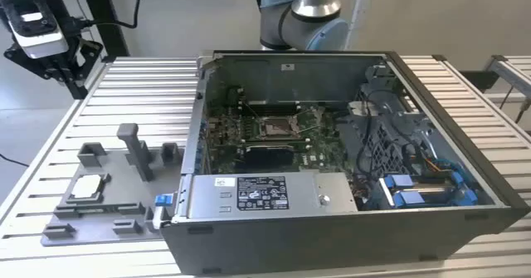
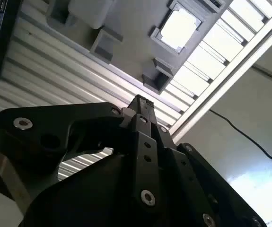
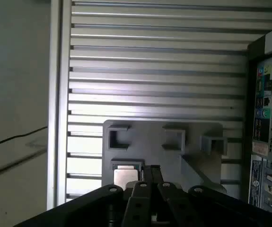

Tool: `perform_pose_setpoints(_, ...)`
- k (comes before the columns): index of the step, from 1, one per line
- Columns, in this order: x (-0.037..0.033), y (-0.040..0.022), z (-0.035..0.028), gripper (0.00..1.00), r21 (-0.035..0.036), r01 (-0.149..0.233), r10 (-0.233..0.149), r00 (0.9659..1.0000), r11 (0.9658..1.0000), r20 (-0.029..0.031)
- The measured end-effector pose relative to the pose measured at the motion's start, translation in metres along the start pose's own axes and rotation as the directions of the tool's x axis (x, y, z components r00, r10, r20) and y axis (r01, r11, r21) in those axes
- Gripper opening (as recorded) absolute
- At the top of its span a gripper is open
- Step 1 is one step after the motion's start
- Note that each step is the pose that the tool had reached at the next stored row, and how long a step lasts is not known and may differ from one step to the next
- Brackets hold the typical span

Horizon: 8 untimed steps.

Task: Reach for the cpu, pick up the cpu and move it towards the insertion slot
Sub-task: 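Reach for the cpu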

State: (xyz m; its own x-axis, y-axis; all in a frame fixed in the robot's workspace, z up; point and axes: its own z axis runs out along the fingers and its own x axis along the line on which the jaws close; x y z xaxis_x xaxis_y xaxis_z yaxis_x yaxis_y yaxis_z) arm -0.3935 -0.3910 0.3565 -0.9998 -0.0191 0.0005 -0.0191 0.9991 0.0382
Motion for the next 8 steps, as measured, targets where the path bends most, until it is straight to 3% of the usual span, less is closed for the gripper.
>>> perform_pose_setpoints(8,0.0,0.0,0.0,0.0,0.0,0.0,0.0,1.0,1.0,0.0)
